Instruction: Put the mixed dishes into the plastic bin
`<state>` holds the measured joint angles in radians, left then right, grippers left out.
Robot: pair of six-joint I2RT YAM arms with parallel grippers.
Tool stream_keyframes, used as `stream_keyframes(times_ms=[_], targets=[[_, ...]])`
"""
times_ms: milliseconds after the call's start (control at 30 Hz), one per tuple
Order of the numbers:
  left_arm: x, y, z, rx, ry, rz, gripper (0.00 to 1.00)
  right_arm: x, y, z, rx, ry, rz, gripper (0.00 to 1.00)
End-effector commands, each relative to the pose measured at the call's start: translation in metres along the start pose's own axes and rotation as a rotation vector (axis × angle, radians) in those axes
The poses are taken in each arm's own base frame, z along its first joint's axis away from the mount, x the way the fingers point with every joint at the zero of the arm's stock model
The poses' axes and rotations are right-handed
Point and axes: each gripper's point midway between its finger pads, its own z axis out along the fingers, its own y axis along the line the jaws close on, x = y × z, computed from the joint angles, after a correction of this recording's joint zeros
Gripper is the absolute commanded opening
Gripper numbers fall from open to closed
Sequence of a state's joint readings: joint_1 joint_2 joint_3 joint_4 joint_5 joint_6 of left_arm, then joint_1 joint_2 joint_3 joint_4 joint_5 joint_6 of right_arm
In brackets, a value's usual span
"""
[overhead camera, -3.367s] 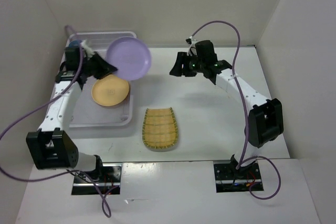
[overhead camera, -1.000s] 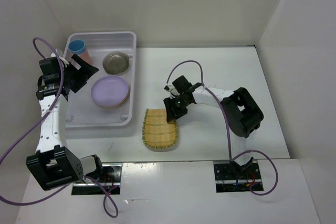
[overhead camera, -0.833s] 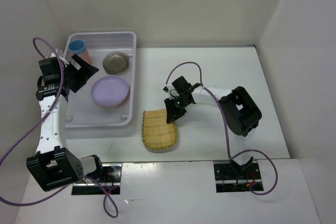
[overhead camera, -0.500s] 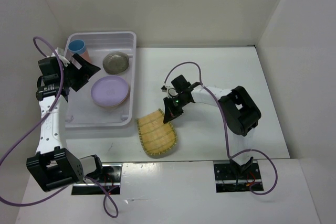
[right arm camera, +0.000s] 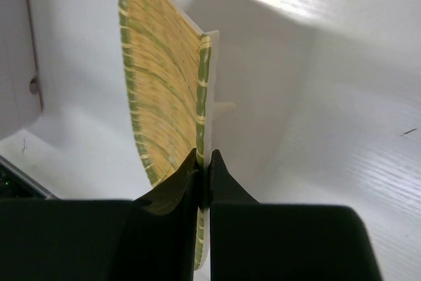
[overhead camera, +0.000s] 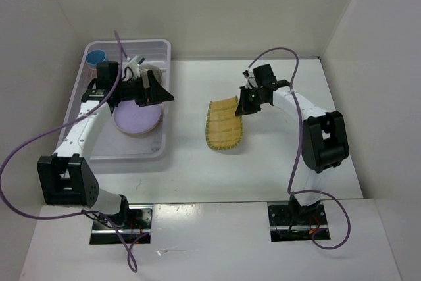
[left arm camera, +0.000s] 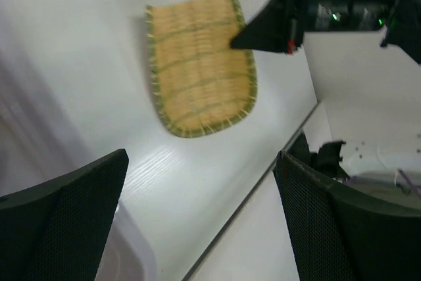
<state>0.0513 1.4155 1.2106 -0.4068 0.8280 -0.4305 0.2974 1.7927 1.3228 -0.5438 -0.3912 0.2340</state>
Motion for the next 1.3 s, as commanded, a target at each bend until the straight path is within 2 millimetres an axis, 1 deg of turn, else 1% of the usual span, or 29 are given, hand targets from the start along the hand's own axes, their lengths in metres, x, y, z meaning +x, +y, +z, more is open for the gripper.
stream_keyframes(times_ms=[0,67,100,167,200,233,267,300,333,367,400,467,500,533,600,633,667,700,733,767,833,900,933,967,1000,1033,1100,1167,1267], targets=[[-0.01,-0.049,0.017,0.203,0.024,0.201,0.99,-0.038,0.039,-0.036,-0.066,-0.132,-0.065,0.0],[-0.008,-0.061,0.03,0.246,0.048,0.224,0.99,-0.047,0.049,-0.041,-0.103,-0.155,-0.055,0.0],[0.001,-0.061,0.047,0.257,0.082,0.225,0.99,-0.047,0.05,-0.041,-0.111,-0.152,-0.056,0.0],[0.001,-0.061,0.062,0.241,0.096,0.23,0.99,-0.051,0.052,-0.04,-0.115,-0.162,-0.052,0.0],[0.003,-0.06,0.076,0.238,0.112,0.232,0.99,-0.052,0.052,-0.04,-0.115,-0.162,-0.052,0.0],[0.001,-0.056,0.084,0.218,0.105,0.238,0.99,-0.052,0.052,-0.04,-0.115,-0.162,-0.052,0.0],[0.003,-0.052,0.092,0.211,0.113,0.224,0.99,-0.055,0.054,-0.042,-0.119,-0.17,-0.046,0.0],[0.007,-0.046,0.105,0.202,0.124,0.225,0.99,-0.055,0.054,-0.042,-0.119,-0.17,-0.046,0.0],[0.006,-0.041,0.113,0.171,0.12,0.215,0.99,-0.057,0.05,-0.043,-0.113,-0.175,-0.039,0.0],[0.013,-0.03,0.124,0.147,0.141,0.214,0.99,-0.061,0.052,-0.046,-0.117,-0.186,-0.043,0.0],[0.017,-0.031,0.132,0.139,0.148,0.23,0.99,-0.062,0.053,-0.049,-0.119,-0.194,-0.047,0.0],[0.021,-0.019,0.144,0.118,0.157,0.237,0.99,-0.07,0.062,-0.06,-0.136,-0.217,-0.061,0.0],[0.02,-0.02,0.145,0.122,0.15,0.244,0.99,-0.075,0.062,-0.067,-0.134,-0.232,-0.059,0.0],[0.02,-0.018,0.148,0.12,0.152,0.231,0.99,-0.082,0.066,-0.073,-0.141,-0.254,-0.069,0.0],[0.016,-0.018,0.149,0.118,0.132,0.245,0.99,-0.084,0.07,-0.081,-0.142,-0.258,-0.071,0.0],[0.016,-0.018,0.149,0.118,0.132,0.245,0.99,-0.092,0.07,-0.088,-0.142,-0.282,-0.073,0.0],[0.017,-0.017,0.152,0.127,0.137,0.244,0.99,-0.089,0.071,-0.088,-0.151,-0.269,-0.08,0.0],[0.011,-0.018,0.149,0.137,0.128,0.246,0.99,-0.092,0.075,-0.091,-0.164,-0.275,-0.086,0.0],[0.014,-0.016,0.152,0.149,0.137,0.243,0.99,-0.091,0.077,-0.091,-0.174,-0.272,-0.088,0.0],[0.013,-0.011,0.152,0.15,0.14,0.232,0.99,-0.09,0.078,-0.091,-0.184,-0.268,-0.09,0.0],[0.012,-0.014,0.154,0.171,0.141,0.238,0.99,-0.093,0.085,-0.099,-0.204,-0.289,-0.095,0.0],[0.01,-0.009,0.152,0.196,0.143,0.252,0.99,-0.095,0.089,-0.104,-0.217,-0.301,-0.104,0.0],[0.02,-0.01,0.154,0.251,0.182,0.244,0.99,-0.094,0.091,-0.104,-0.229,-0.297,-0.107,0.0],[0.015,-0.012,0.153,0.276,0.179,0.256,0.99,-0.092,0.096,-0.109,-0.252,-0.296,-0.115,0.0],[0.021,-0.017,0.151,0.331,0.207,0.256,0.99,-0.091,0.098,-0.109,-0.263,-0.292,-0.117,0.0],[0.023,-0.019,0.152,0.363,0.222,0.25,0.99,-0.093,0.102,-0.114,-0.276,-0.304,-0.128,0.0],[0.025,-0.024,0.15,0.406,0.239,0.248,0.98,-0.09,0.099,-0.109,-0.275,-0.298,-0.124,0.0],[0.029,-0.028,0.147,0.441,0.257,0.249,0.96,-0.093,0.102,-0.114,-0.281,-0.314,-0.125,0.0],[0.031,-0.031,0.144,0.473,0.262,0.27,0.95,-0.093,0.102,-0.112,-0.283,-0.314,-0.117,0.0]])
